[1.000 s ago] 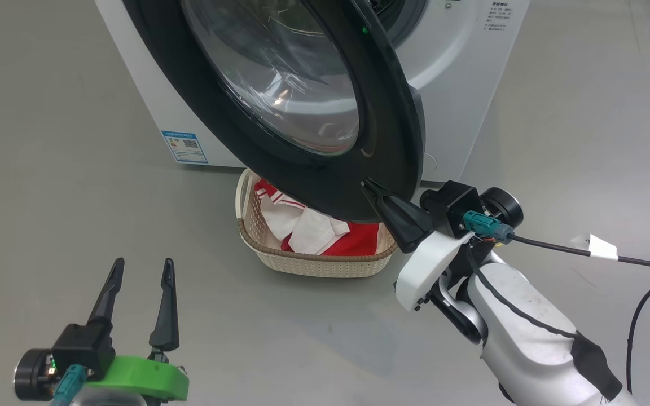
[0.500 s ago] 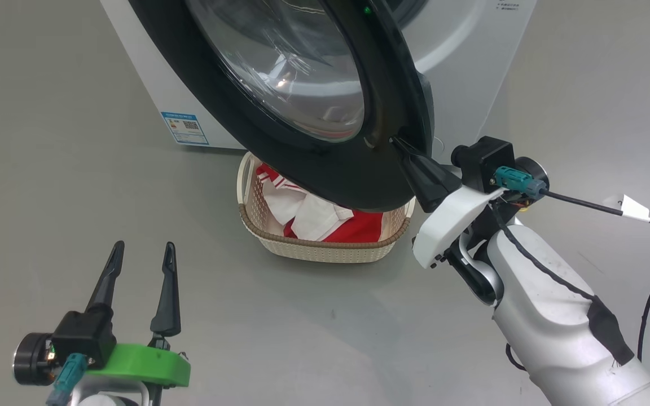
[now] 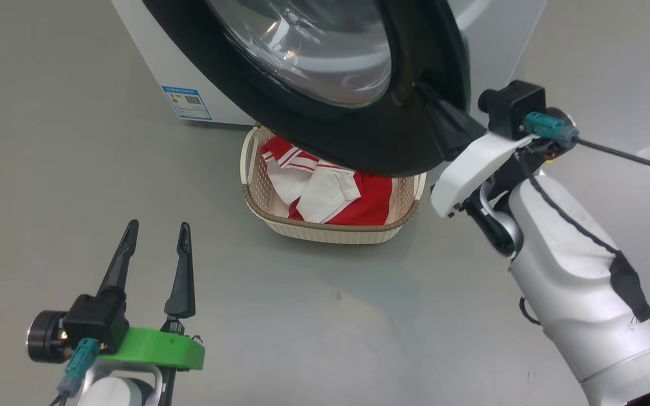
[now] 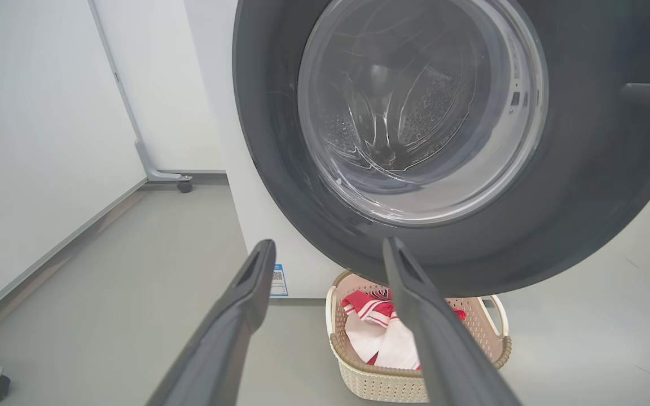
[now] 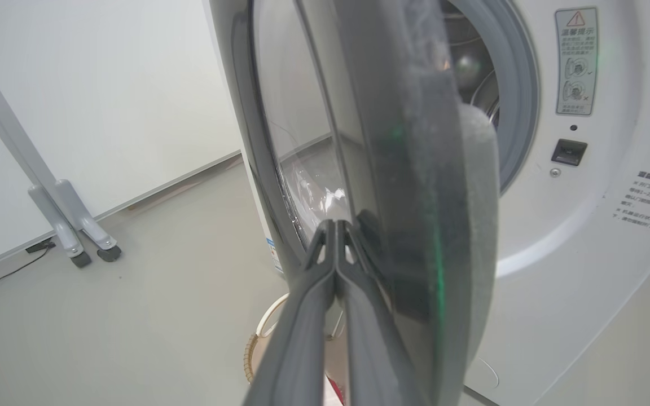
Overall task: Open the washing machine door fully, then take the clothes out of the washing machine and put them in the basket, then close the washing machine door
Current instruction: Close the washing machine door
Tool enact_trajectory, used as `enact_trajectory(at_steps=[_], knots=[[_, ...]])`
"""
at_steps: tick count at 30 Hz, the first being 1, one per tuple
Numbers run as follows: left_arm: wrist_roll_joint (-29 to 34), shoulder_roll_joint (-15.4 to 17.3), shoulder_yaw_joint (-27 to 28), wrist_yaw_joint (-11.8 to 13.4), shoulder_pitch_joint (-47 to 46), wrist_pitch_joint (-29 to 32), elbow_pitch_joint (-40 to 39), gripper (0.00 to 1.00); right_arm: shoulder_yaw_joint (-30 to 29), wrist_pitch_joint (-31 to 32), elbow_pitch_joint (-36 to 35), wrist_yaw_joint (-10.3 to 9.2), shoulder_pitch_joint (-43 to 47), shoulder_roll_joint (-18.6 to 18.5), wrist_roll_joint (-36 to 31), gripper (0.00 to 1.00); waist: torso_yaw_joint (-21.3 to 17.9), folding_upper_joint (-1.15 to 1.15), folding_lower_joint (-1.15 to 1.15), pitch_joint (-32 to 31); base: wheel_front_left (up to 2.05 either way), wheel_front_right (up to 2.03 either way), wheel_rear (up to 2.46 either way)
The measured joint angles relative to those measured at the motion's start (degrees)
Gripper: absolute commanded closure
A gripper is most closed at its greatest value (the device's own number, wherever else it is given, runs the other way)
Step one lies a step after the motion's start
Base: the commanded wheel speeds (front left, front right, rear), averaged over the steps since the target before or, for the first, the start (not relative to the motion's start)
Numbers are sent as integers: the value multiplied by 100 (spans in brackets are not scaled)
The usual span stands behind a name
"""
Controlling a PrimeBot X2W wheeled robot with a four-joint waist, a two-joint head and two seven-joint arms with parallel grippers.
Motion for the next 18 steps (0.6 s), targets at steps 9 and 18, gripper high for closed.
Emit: enact_trajectory(at_steps=[9, 18], knots=[[70, -78, -176, -59, -315, -41, -89, 0, -333, 1, 271, -118, -818, -283, -5, 100, 145, 0, 0, 348, 0, 0, 0], [67, -222, -302, -155, -529, -49, -82, 0, -659, 2, 565, -302, -1627, -665, -63, 100, 393, 0, 0, 718, 0, 0, 0]])
